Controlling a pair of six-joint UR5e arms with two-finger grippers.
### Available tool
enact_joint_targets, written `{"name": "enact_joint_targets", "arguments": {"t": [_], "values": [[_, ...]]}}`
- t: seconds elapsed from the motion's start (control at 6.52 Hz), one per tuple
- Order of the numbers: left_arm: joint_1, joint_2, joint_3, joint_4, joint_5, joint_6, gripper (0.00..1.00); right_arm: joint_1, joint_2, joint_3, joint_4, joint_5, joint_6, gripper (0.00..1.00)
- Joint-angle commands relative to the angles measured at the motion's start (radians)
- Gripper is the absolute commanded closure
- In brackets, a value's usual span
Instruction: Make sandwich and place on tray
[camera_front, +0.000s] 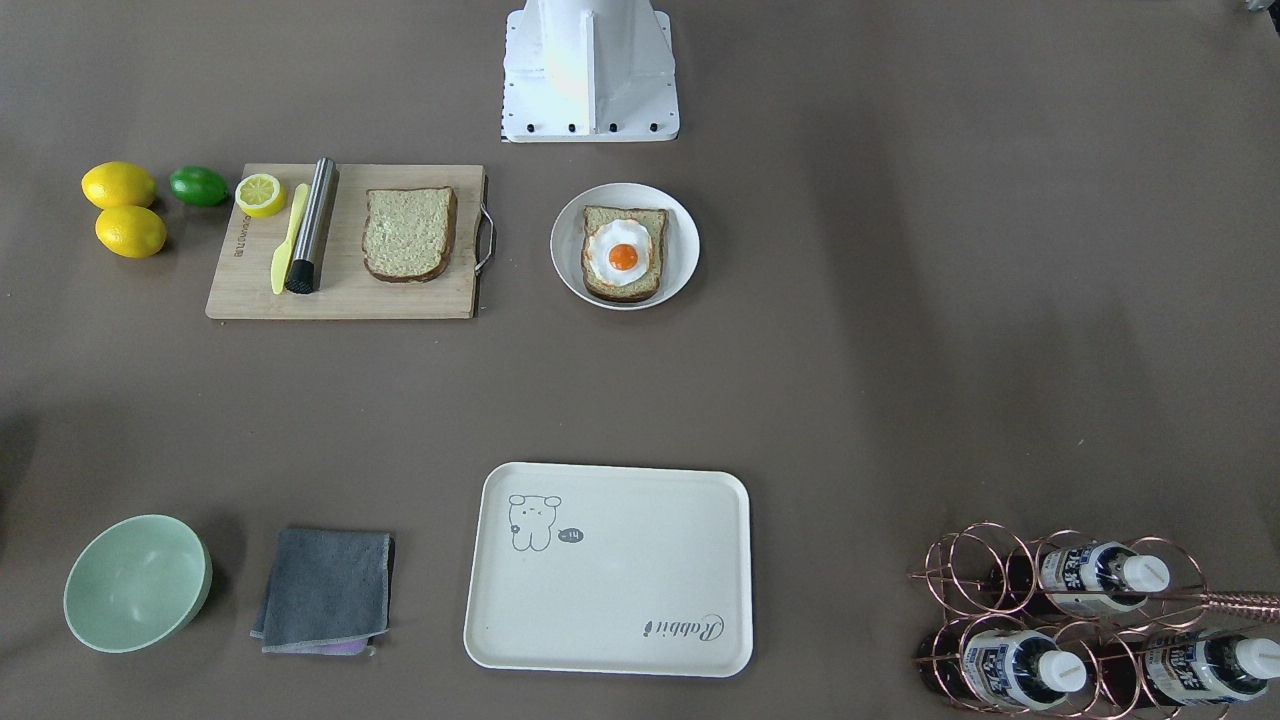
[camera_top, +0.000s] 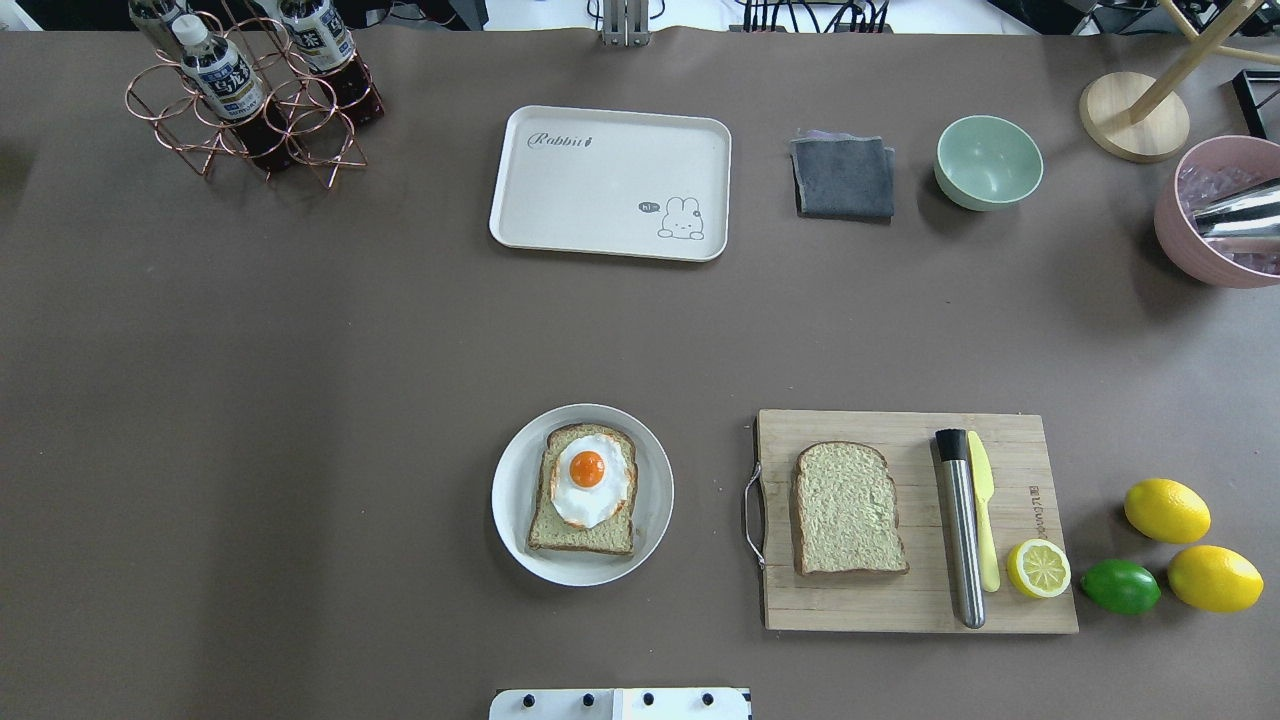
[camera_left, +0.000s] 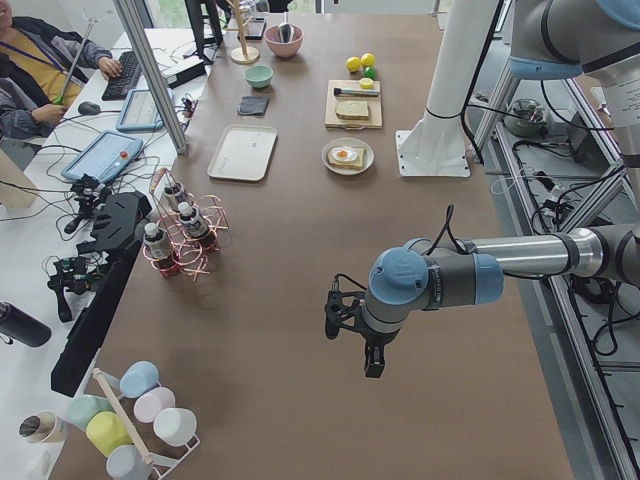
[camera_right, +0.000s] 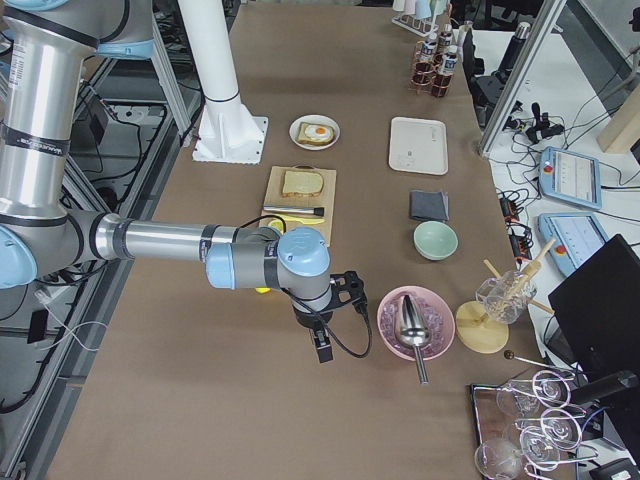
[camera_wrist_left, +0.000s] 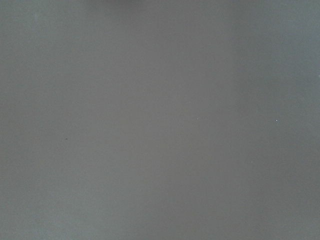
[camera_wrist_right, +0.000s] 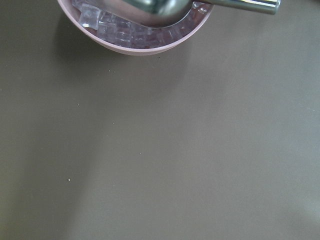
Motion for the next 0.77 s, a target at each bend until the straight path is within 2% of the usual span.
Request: {"name": "enact_joint_targets", "arguments": {"t": [0.0, 0.31, 0.61], "values": [[0.000, -0.003, 0.029, -0.021, 0.000, 0.000, 0.02, 0.010, 0.001, 0.002, -0.003, 0.015, 0.002, 0.00], [0.006, 0.003, 0.060, -0.020, -0.002, 0.000, 0.02, -0.010, 0.002, -0.009, 0.003, 0.010, -0.001, 0.00], [0.003, -0.025, 0.042, -0.022, 0.001, 0.000, 0.02, -0.010, -0.005, -0.011, 0.003, 0.025, 0.001, 0.00]]}}
